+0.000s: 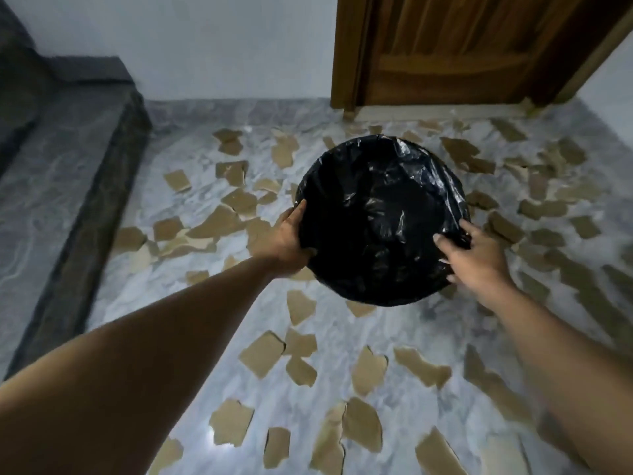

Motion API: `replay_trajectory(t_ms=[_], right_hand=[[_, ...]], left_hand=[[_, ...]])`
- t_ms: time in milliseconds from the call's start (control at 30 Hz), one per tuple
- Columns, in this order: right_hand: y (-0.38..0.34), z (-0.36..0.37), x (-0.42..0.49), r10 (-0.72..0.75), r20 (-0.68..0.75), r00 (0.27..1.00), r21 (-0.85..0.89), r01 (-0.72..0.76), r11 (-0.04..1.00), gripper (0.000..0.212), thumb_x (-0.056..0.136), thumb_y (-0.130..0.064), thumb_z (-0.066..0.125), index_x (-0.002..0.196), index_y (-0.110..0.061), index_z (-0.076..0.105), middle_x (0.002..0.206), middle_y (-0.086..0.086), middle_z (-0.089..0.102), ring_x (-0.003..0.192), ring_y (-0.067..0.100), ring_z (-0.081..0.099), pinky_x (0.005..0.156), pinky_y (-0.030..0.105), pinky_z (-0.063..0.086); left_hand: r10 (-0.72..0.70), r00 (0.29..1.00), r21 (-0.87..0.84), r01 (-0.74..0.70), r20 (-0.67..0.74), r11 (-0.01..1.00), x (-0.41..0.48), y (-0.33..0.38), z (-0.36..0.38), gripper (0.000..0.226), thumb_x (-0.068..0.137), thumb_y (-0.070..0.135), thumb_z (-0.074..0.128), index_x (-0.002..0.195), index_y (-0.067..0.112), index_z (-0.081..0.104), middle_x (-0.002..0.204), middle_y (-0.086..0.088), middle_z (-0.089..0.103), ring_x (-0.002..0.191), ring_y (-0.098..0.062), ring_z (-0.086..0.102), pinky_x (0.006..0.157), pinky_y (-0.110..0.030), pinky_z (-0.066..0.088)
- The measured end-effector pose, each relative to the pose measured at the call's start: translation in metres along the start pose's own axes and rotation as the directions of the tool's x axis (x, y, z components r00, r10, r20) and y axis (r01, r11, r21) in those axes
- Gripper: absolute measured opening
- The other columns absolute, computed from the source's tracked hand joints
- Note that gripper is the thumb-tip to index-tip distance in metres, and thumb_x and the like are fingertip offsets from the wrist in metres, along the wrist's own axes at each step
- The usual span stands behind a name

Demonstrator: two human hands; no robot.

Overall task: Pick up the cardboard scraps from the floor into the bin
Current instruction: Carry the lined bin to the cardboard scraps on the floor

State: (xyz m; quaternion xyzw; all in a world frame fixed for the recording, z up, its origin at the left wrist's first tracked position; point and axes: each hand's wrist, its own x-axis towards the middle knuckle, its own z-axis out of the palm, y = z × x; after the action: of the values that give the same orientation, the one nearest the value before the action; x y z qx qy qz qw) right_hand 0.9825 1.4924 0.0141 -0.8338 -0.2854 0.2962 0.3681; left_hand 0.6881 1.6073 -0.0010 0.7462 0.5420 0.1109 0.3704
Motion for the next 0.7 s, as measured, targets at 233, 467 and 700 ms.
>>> replay_trajectory(t_ms=[233, 467, 700], right_hand=[[0.042, 0.046, 0.106, -0.06, -0.018, 0.998, 0.09, 0.061, 0.994, 0.058, 0.093, -0.06, 0.054, 0.14, -0.028, 0.054, 0.139, -0.001, 0.054, 0.109, 0.025, 0.061, 0.055, 0.031, 0.058], [0.066, 0.065, 0.149, -0.08, -0.062, 0.995, 0.297, 0.095, 0.95, 0.066, 0.089, -0.067, 0.053, 0.139, -0.026, 0.051, 0.137, -0.002, 0.057, 0.11, 0.023, 0.061, 0.06, 0.03, 0.053], [0.083, 0.076, 0.136, -0.03, -0.132, 0.991, 0.415, 0.083, 0.906, 0.056, 0.097, -0.055, 0.05, 0.144, -0.024, 0.048, 0.136, 0.0, 0.053, 0.108, 0.023, 0.06, 0.068, 0.031, 0.056]], left_hand=[[0.09, 0.99, -0.135, -0.105, -0.11, 0.985, 0.099, -0.028, 0.047, 0.082, 0.086, -0.002, 0.06, 0.156, 0.019, 0.022, 0.127, 0.0, 0.055, 0.104, -0.017, 0.057, 0.082, -0.024, 0.05], [0.146, 0.984, -0.126, -0.158, -0.101, 0.979, 0.156, -0.043, 0.071, 0.078, 0.077, 0.007, 0.06, 0.151, 0.015, 0.035, 0.121, -0.011, 0.065, 0.094, -0.026, 0.068, 0.079, -0.046, 0.06], [0.089, 0.984, -0.138, -0.11, -0.153, 0.984, 0.137, -0.044, 0.089, 0.055, 0.09, 0.022, 0.063, 0.141, 0.012, 0.048, 0.122, -0.011, 0.066, 0.103, -0.029, 0.066, 0.089, -0.045, 0.057]])
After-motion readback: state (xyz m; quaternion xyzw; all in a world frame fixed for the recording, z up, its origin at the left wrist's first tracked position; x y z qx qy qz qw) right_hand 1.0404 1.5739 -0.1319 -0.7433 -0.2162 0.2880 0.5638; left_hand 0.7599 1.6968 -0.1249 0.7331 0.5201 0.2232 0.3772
